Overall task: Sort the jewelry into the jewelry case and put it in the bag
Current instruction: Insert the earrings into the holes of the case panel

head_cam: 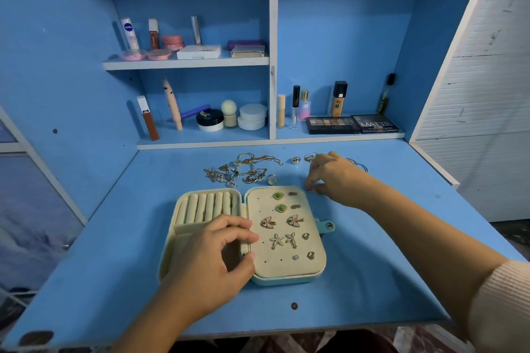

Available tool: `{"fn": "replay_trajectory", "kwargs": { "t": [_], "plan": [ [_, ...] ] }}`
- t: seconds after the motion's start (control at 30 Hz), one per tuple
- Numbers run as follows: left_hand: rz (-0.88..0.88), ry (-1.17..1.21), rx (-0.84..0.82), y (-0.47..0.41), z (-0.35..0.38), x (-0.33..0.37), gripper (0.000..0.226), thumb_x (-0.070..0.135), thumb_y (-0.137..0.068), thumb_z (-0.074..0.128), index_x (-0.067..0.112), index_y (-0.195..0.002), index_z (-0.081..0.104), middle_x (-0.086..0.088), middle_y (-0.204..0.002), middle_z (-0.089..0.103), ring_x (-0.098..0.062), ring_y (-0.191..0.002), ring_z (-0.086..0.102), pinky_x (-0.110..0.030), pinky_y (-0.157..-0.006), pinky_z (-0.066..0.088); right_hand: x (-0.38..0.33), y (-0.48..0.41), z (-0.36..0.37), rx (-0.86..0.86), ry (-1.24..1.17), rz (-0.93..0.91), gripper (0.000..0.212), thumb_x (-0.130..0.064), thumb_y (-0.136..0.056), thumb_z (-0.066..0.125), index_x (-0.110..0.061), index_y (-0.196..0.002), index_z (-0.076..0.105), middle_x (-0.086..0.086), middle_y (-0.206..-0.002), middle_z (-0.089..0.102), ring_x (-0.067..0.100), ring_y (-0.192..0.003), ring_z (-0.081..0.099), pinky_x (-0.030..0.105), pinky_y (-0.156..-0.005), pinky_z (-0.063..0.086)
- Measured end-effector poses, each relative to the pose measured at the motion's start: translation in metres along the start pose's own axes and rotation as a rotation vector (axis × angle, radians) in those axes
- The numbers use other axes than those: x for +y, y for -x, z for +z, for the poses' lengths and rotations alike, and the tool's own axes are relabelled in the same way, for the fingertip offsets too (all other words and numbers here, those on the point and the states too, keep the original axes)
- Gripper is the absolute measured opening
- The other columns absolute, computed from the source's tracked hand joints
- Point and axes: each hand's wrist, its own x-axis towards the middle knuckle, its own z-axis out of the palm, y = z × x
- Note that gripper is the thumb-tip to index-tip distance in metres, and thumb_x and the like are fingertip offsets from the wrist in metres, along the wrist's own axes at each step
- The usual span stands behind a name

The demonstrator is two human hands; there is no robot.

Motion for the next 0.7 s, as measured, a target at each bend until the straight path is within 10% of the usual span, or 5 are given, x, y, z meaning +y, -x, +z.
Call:
{"fn": "replay_trajectory", "kwargs": {
  "t": [0.4, 0.7],
  "plan": [
    [-0.006, -0.005, -0.005, 0.001, 0.000, 0.001, 0.034, 0.057, -0.067, 0.053, 0.043, -0.092, 0.071, 0.039, -0.117, 0.053, 0.009, -0.108, 0.056, -0.020, -0.094, 0.046, -0.004, 0.001, 0.016, 0.112, 0.181, -0.151, 0.023, -0.028, -0.097, 0.047, -0.017, -0.106, 0.064, 0.005, -0.114, 0.051, 0.027, -0.105, 0.045, 0.029, -0.077, 0.029],
    [-0.014, -0.018, -0.016, 0.000, 0.000, 0.001, 0.032, 0.056, -0.068, 0.054, 0.041, -0.091, 0.071, 0.038, -0.116, 0.054, 0.009, -0.109, 0.056, -0.012, -0.090, 0.042, -0.013, 0.017, 0.018, 0.044, -0.138, -0.070, 0.024, -0.013, -0.094, 0.052, -0.012, -0.112, 0.068, 0.007, -0.109, 0.060, 0.024, -0.104, 0.056, 0.030, -0.090, 0.043]
  ]
}}
